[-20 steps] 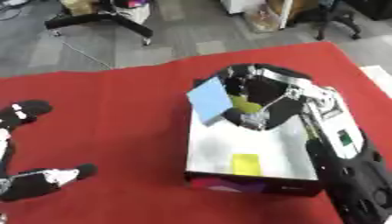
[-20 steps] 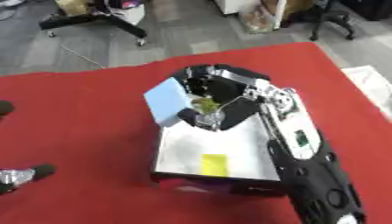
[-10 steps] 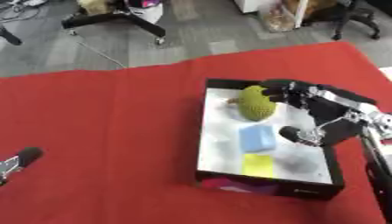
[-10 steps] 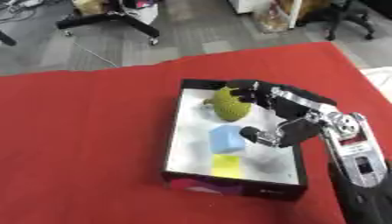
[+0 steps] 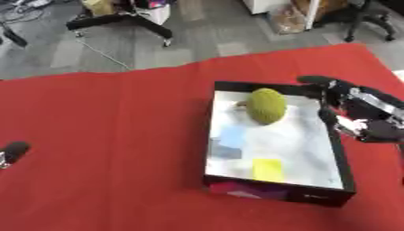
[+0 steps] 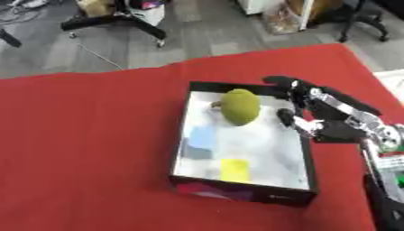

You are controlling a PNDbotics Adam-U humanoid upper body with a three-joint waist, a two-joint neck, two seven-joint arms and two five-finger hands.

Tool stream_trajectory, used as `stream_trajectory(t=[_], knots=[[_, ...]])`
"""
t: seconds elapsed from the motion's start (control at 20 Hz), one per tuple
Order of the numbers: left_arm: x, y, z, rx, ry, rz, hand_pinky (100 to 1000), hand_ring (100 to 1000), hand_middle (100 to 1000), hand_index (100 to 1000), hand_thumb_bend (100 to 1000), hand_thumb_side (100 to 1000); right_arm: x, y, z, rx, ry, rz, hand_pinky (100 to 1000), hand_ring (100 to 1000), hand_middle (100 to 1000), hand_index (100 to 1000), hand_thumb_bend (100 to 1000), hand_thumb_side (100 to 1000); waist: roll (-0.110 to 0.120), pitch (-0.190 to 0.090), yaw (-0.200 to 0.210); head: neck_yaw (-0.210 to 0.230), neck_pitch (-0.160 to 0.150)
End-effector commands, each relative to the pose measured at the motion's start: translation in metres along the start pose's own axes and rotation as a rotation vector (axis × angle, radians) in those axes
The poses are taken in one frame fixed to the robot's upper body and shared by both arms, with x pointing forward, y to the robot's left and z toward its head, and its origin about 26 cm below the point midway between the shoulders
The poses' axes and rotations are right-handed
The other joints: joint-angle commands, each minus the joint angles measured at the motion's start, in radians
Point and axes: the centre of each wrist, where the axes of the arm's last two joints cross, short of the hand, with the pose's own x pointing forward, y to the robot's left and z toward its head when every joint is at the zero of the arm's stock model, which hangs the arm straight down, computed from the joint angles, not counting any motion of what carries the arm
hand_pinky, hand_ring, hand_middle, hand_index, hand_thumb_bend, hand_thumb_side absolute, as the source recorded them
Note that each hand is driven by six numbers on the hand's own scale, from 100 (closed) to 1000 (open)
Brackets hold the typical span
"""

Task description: Pick up the objects with one hand, pass them to the other hand, and then place them into the box on the other side of the table.

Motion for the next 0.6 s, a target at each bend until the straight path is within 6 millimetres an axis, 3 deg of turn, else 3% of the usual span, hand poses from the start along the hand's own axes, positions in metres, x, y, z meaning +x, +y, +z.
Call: stream_trajectory(t=[0.05,0.1,0.25,0.45,0.6], knots=[[0.006,0.014,-0.006,0.02,-0.034,-0.024,772,722,701,721,897,466,0.009,-0.016,0.008,-0.054,-0.001,-0.04,1000,1000,1000,1000,100,464,0.001,-0.038,-0.001,0.006,0.016],[0.005,0.015,-0.005,0.023,-0.032,-0.023,752,669,674,717,892,465,0.01,-0.019,0.01,-0.073,-0.004,-0.088,1000,1000,1000,1000,100,433,0.0,-0.039,-0.001,0.009,0.023],[0.003,0.018,-0.001,0.025,-0.023,-0.02,748,672,675,716,891,465,0.023,-0.033,0.024,-0.131,-0.061,-0.163,1000,1000,1000,1000,100,371,-0.009,-0.045,-0.007,0.024,0.045],[0.001,0.019,0.004,-0.009,-0.006,0.026,756,710,704,734,873,487,0.03,-0.042,0.045,-0.186,-0.159,-0.194,1000,1000,1000,1000,100,444,-0.025,-0.052,-0.009,0.015,0.063],[-0.004,0.021,0.01,-0.02,0.017,0.091,773,735,733,754,746,663,0.029,-0.044,0.065,-0.22,-0.215,-0.211,1000,1000,1000,1000,100,396,-0.034,-0.054,-0.01,0.01,0.075]])
